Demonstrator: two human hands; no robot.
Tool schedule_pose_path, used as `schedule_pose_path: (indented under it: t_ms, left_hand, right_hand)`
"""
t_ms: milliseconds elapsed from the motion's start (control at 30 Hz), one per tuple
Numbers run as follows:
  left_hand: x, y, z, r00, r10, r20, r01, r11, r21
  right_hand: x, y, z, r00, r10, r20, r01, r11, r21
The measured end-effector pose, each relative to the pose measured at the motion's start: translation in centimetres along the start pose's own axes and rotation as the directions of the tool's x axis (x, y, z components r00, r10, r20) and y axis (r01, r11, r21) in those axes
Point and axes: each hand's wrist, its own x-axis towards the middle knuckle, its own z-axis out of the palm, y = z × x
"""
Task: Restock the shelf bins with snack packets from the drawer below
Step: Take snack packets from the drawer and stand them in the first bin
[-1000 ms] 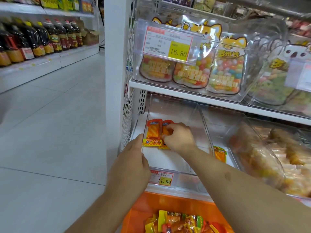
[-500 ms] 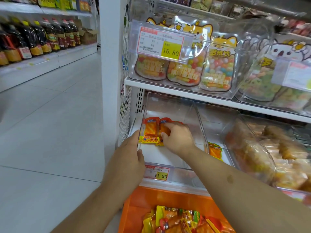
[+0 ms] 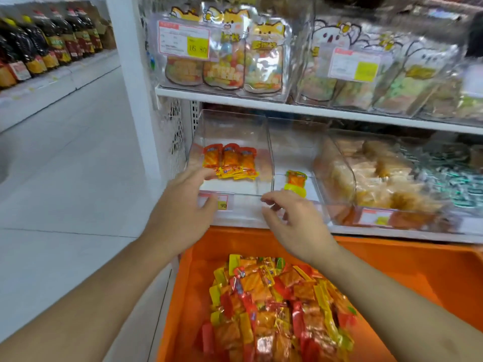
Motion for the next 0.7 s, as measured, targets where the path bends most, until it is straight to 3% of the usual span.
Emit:
schedule_pose_path:
  t_ms: [133, 333, 533, 700]
  left_hand:
    - [-4.1, 0.9, 4.5, 0.980, -0.006, 0.197, 0.008, 1.000, -0.007]
    - [-8.5, -1.6, 13.7, 0.823, -0.082, 0.562, -0.015, 0.986, 0.166]
    - [-9.0, -5.2, 22.6, 0.751, -0.216, 0.623, 0.055, 0.962, 0.268]
    - [-9.1, -8.2, 28.0, 0.729, -0.287, 0.622, 0.111, 0.946, 0.306]
  right_hand:
    - [-6.7, 5.2, 0.5, 0.982, 0.174, 0.070, -0.175, 0.985, -0.003]
    - [-12.5, 12.0, 2.6, 0.830, 0.427, 0.359, -0.386, 0.904, -0.184]
    - [-12.5, 17.4, 6.5, 0.716, 0.551, 0.428, -0.481, 0.834, -0.270]
    - [-10.8, 21.8, 11.1, 0.706, 0.499, 0.503, -0.369, 0.865, -0.340]
